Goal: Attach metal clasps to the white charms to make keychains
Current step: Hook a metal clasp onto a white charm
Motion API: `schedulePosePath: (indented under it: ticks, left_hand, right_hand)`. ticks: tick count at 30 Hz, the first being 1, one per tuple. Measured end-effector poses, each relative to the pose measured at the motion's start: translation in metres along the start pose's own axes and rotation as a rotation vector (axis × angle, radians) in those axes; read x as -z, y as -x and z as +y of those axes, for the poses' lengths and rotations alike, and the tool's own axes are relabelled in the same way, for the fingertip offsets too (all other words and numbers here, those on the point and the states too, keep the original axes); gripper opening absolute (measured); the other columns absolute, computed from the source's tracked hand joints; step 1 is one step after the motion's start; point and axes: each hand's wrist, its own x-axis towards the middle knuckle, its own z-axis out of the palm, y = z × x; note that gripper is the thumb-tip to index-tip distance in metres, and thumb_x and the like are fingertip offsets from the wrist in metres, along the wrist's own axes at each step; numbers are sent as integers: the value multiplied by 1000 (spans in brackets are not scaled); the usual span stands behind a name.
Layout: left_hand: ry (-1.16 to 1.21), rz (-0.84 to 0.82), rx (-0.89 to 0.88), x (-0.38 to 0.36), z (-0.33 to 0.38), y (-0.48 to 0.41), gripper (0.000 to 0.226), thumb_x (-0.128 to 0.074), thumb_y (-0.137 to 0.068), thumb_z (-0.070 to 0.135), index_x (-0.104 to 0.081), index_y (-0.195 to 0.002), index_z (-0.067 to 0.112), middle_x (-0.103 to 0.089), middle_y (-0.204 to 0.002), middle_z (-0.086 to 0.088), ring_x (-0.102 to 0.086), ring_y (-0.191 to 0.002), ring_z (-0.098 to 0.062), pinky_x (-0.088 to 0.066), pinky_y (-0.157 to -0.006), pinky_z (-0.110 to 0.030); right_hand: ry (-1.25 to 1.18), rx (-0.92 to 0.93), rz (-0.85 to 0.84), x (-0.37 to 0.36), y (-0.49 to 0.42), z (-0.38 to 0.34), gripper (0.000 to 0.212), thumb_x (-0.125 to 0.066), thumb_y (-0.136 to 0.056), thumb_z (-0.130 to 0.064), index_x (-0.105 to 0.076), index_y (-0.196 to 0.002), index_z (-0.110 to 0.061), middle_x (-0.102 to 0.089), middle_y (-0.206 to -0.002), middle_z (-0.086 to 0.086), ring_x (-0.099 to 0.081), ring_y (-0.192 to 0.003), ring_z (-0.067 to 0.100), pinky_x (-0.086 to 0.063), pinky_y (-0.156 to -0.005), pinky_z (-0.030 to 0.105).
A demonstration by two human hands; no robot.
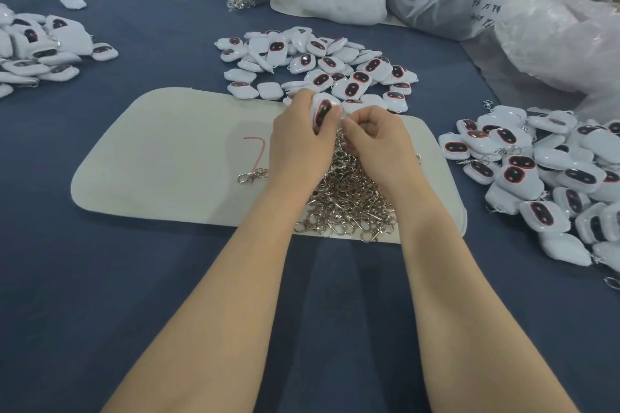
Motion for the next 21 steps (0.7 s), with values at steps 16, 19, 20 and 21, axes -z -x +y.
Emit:
schedulePosePath:
  ticks: [16,19,20,21]
  left_hand:
    - [1022,-72,793,7,-1,-11,17,-53,-95,13,-58,-81,5,-55,-54,0,-45,-37,-2,-40,-37,-14]
    - [1097,-108,827,9,-2,-12,18,-48,-95,13,-54,-80,6,-53,-50,1,-40,-35,-2,-34,-33,-12]
    - [1101,-123,828,9,-3,-12,19,-47,-96,13,-54,-80,6,-52,-49,1,-39,-35,-2,-33,-33,-13]
    - [1090,-134,828,9,-3,-12,20,-46,-96,14,-53,-79,6,-51,-48,1,-38,-35,-3,-32,-32,-13]
  right_hand:
    - [-48,75,-41,-7,8,-9,6,-65,-88,-12,-63,-92,-16,-69,-91,0,-65,-90,15,-52,-90,34]
    - [-54,100,-52,-10,8,-10,7,-65,-88,-10,-62,-93,-14,-69,-92,0,-66,-92,16,-52,-91,33]
    - [-60,106,-54,-10,8,-10,7,-65,-88,-10,-62,-92,-15,-68,-91,-1,-66,-92,16,-52,-91,32]
    - [-64,111,-51,-11,8,-10,8,-63,-89,-9,-61,-92,-16,-68,-90,-3,-66,-91,15,-52,-90,30]
